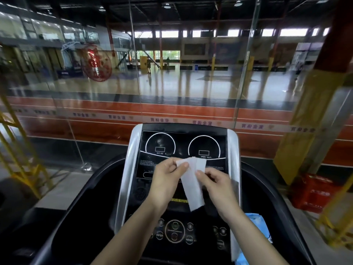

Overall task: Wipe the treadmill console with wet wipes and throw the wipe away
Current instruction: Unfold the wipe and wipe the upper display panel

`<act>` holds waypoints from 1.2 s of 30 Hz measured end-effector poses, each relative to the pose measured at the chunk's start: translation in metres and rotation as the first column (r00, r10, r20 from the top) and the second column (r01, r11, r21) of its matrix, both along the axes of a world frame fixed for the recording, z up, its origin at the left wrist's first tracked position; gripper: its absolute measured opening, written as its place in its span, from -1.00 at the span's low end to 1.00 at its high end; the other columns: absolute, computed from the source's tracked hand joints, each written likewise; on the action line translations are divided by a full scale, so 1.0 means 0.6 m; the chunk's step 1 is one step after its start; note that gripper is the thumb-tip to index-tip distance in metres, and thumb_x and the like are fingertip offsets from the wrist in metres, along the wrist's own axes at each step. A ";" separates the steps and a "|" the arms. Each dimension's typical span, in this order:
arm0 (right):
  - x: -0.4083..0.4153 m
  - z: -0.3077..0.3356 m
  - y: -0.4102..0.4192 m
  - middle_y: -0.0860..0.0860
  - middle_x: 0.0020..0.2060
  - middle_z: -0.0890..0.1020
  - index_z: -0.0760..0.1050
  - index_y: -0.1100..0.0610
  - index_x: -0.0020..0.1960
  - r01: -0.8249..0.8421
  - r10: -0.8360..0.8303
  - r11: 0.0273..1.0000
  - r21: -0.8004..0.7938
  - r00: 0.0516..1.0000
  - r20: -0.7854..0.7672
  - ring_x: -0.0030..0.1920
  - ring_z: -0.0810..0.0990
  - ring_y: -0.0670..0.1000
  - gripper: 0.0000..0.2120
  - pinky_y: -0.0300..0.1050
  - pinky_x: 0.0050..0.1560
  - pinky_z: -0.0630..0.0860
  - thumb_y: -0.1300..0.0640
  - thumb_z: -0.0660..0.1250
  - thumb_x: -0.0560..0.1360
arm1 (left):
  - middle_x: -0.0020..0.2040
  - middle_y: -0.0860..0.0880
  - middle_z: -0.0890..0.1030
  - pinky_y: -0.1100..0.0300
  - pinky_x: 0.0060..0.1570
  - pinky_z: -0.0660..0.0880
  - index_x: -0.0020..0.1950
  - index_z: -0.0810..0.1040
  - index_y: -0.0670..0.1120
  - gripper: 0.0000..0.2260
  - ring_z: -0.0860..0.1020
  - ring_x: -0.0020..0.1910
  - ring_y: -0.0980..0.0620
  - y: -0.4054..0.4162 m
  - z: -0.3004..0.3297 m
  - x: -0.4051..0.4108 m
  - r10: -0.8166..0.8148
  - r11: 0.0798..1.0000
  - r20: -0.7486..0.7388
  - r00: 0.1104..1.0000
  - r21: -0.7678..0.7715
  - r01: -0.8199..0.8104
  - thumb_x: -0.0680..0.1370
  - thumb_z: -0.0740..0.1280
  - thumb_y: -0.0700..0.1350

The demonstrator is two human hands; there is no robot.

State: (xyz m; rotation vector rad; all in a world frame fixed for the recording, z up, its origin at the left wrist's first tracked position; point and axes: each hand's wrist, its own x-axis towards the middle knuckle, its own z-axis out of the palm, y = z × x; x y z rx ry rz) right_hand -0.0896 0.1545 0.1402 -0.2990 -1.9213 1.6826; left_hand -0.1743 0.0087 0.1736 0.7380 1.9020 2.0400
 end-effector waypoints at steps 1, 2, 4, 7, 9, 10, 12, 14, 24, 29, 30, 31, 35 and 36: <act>-0.010 0.004 -0.001 0.16 -0.29 0.59 0.56 0.19 -0.21 0.006 -0.006 1.000 -0.013 1.000 -0.005 -0.21 0.52 0.01 -0.71 0.06 -0.10 0.47 0.03 0.45 0.60 | -0.03 -0.10 0.76 0.02 0.10 0.62 0.04 0.68 -0.15 -0.90 0.72 0.01 -0.08 -0.005 0.002 -0.013 0.016 1.000 -0.003 1.000 0.008 -0.016 0.65 0.38 -0.17; -0.020 0.007 -0.001 0.18 -0.25 0.61 0.56 0.19 -0.19 0.012 -0.012 1.000 -0.023 1.000 -0.015 -0.19 0.54 0.03 -0.70 0.12 -0.08 0.50 0.01 0.44 0.59 | -0.04 -0.12 0.75 0.04 0.06 0.61 0.03 0.67 -0.16 -0.90 0.72 -0.01 -0.08 -0.012 0.002 -0.028 0.037 0.999 -0.003 0.999 0.014 -0.037 0.65 0.37 -0.17; -0.038 0.016 0.002 0.19 -0.18 0.70 0.62 0.18 -0.13 0.035 -0.036 0.999 -0.020 0.999 -0.034 -0.15 0.62 0.02 -0.79 0.08 -0.05 0.54 0.06 0.45 0.59 | -0.05 -0.17 0.74 0.08 -0.03 0.60 0.01 0.64 -0.18 -0.90 0.71 -0.05 -0.07 -0.027 0.001 -0.060 0.066 0.997 0.007 0.998 0.027 -0.066 0.65 0.37 -0.18; -0.061 0.035 -0.003 0.03 -0.22 0.76 0.61 0.09 0.06 0.068 -0.070 0.996 -0.056 0.997 -0.038 -0.19 0.70 -0.07 -0.90 -0.19 -0.12 0.57 0.19 0.48 0.57 | -0.06 -0.15 0.74 0.10 -0.10 0.60 0.03 0.61 -0.17 -0.90 0.71 -0.08 -0.07 -0.049 0.003 -0.098 0.066 0.998 -0.019 0.998 -0.008 -0.066 0.67 0.34 -0.16; -0.081 0.038 -0.006 0.00 -0.32 0.67 0.52 0.01 0.08 0.096 -0.097 0.995 -0.040 0.995 -0.036 -0.24 0.63 -0.03 -0.80 -0.14 -0.13 0.51 0.16 0.51 0.56 | -0.06 -0.12 0.74 0.15 -0.13 0.60 0.04 0.58 -0.12 -0.90 0.72 -0.09 -0.05 -0.059 0.003 -0.117 0.062 0.995 -0.052 0.997 -0.072 -0.066 0.68 0.33 -0.11; -0.090 0.040 -0.010 0.02 -0.33 0.62 0.50 -0.03 0.04 0.105 -0.106 0.994 -0.021 0.994 -0.037 -0.24 0.59 0.00 -0.81 -0.08 -0.12 0.47 0.14 0.50 0.56 | -0.06 -0.11 0.74 0.21 -0.17 0.58 0.06 0.57 -0.08 -0.93 0.71 -0.13 -0.01 -0.064 0.002 -0.125 0.067 0.993 -0.060 0.996 -0.095 -0.073 0.68 0.33 -0.10; -0.106 0.043 -0.017 0.02 -0.27 0.63 0.55 -0.10 -0.05 0.099 -0.098 0.995 0.021 0.994 -0.040 -0.18 0.59 0.03 -0.83 0.00 -0.05 0.48 0.15 0.46 0.59 | -0.05 -0.10 0.74 0.24 -0.17 0.57 0.17 0.55 0.01 -0.90 0.70 -0.15 0.04 -0.072 0.002 -0.139 0.081 0.988 -0.049 0.995 -0.124 -0.087 0.66 0.36 -0.09; -0.120 0.047 -0.025 -0.04 -0.15 0.72 0.64 -0.08 -0.06 0.086 -0.085 0.995 0.041 0.996 -0.026 -0.07 0.66 0.03 -0.85 0.01 0.05 0.53 0.16 0.43 0.61 | -0.02 -0.10 0.75 0.12 -0.05 0.62 0.30 0.49 0.10 -0.76 0.72 -0.07 -0.02 -0.082 -0.001 -0.157 0.057 0.988 -0.007 0.998 -0.142 -0.057 0.65 0.38 -0.05; -0.166 0.057 -0.064 -0.07 0.09 0.67 0.63 -0.23 0.20 -0.042 -0.013 0.942 0.334 0.987 0.162 0.07 0.66 -0.01 -0.54 0.01 0.14 0.63 0.07 0.61 0.36 | 0.12 0.07 0.69 0.20 0.15 0.59 -0.01 0.73 0.12 -0.73 0.66 0.06 0.14 -0.130 -0.007 -0.204 -0.039 0.969 -0.168 0.985 -0.248 -0.004 0.41 0.64 -0.18; -0.173 0.058 -0.083 -0.06 -0.04 0.57 0.68 -0.14 0.02 0.058 -0.133 0.834 0.549 0.986 0.098 -0.03 0.57 -0.14 -0.90 -0.30 0.01 0.45 0.04 0.51 0.54 | -0.07 0.15 0.64 0.27 0.08 0.46 -0.21 0.70 0.20 -0.90 0.56 0.08 0.24 -0.147 -0.008 -0.228 0.004 0.958 -0.449 0.893 -0.254 -0.132 0.50 0.54 0.04; -0.174 0.059 -0.084 -0.04 -0.04 0.56 0.69 -0.12 -0.02 0.066 -0.134 0.848 0.525 0.987 0.092 -0.03 0.57 -0.13 -0.95 -0.28 0.02 0.45 0.03 0.51 0.54 | -0.02 0.15 0.64 0.15 0.14 0.46 -0.21 0.69 0.24 -0.92 0.54 0.13 0.20 -0.149 -0.007 -0.234 -0.001 0.949 -0.459 0.889 -0.282 -0.145 0.48 0.50 0.17; -0.175 0.060 -0.086 -0.04 -0.03 0.56 0.68 -0.10 -0.05 0.066 -0.128 0.868 0.492 0.987 0.093 -0.02 0.58 -0.12 -0.96 -0.24 0.05 0.47 0.03 0.51 0.54 | 0.02 0.15 0.63 0.07 0.18 0.45 -0.20 0.69 0.26 -0.88 0.52 0.18 0.17 -0.152 -0.007 -0.239 0.003 0.937 -0.458 0.889 -0.310 -0.162 0.44 0.45 0.26; -0.184 0.061 -0.104 -0.07 -0.16 0.69 0.63 -0.06 -0.13 0.105 -0.152 0.909 0.404 0.985 0.087 -0.11 0.66 -0.05 -0.90 -0.06 0.00 0.58 0.06 0.52 0.53 | -0.18 0.12 0.68 0.13 0.00 0.52 -0.24 0.67 0.12 -0.85 0.59 -0.12 0.23 -0.157 0.001 -0.243 -0.011 0.956 -0.344 0.939 -0.280 -0.091 0.53 0.50 0.05; -0.187 0.060 -0.110 -0.06 -0.22 0.69 0.61 -0.06 -0.15 0.142 -0.185 0.902 0.407 0.980 0.068 -0.18 0.65 -0.05 -0.88 -0.07 -0.07 0.57 0.06 0.51 0.52 | -0.24 0.09 0.67 0.13 -0.08 0.50 -0.25 0.67 0.09 -0.84 0.57 -0.24 0.21 -0.156 0.002 -0.241 -0.020 0.959 -0.320 0.947 -0.274 -0.073 0.54 0.49 0.00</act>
